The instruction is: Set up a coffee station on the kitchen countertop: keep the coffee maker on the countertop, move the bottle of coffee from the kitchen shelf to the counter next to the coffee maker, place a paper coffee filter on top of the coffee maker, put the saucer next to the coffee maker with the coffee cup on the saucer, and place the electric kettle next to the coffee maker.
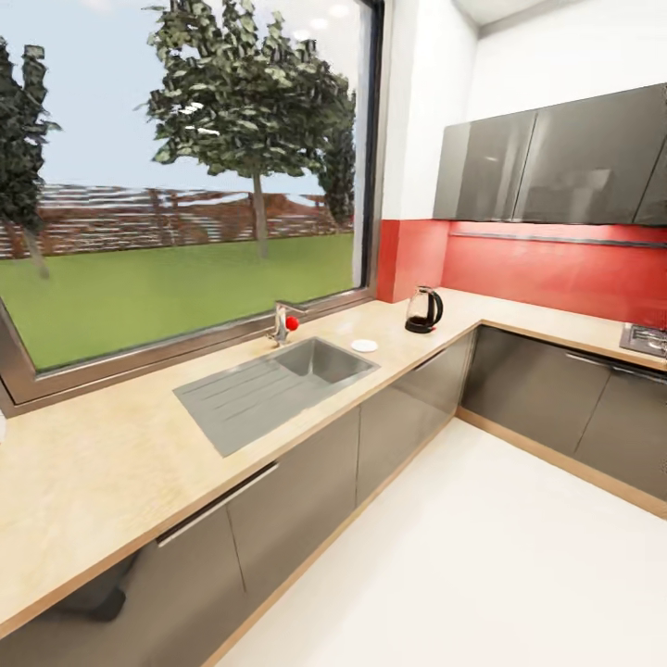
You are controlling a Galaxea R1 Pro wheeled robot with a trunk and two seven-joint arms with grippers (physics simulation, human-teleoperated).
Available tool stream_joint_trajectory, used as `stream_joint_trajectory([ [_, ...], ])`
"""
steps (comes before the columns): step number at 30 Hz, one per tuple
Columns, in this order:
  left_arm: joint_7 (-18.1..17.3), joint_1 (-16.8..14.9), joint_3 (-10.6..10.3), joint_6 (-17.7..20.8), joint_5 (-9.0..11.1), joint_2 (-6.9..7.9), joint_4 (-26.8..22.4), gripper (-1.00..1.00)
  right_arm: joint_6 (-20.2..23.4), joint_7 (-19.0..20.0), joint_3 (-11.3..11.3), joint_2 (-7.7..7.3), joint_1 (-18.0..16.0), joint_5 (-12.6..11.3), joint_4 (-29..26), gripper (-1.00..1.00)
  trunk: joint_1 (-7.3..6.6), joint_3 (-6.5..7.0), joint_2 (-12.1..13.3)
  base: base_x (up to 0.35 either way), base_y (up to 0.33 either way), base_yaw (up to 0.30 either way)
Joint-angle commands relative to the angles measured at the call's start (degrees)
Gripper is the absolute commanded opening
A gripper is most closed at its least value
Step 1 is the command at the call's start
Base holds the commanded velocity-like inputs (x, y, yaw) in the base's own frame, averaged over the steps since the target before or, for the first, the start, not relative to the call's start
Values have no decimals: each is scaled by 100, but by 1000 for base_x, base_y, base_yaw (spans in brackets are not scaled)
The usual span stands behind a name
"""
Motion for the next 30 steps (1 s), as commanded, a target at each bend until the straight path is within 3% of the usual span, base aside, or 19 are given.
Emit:
stream_joint_trajectory([
  [1, -7, 5, 38, 44, -59, -5, -29, 100, -27, -1, -38, 2, -7, 58, 14, 100, 4, -10, -9, 124, -300, -9],
  [30, -6, 5, 47, 35, -50, -4, -36, 100, -31, 8, -34, 7, -7, 59, 25, 100, 4, -10, -9, 134, -299, 0],
])
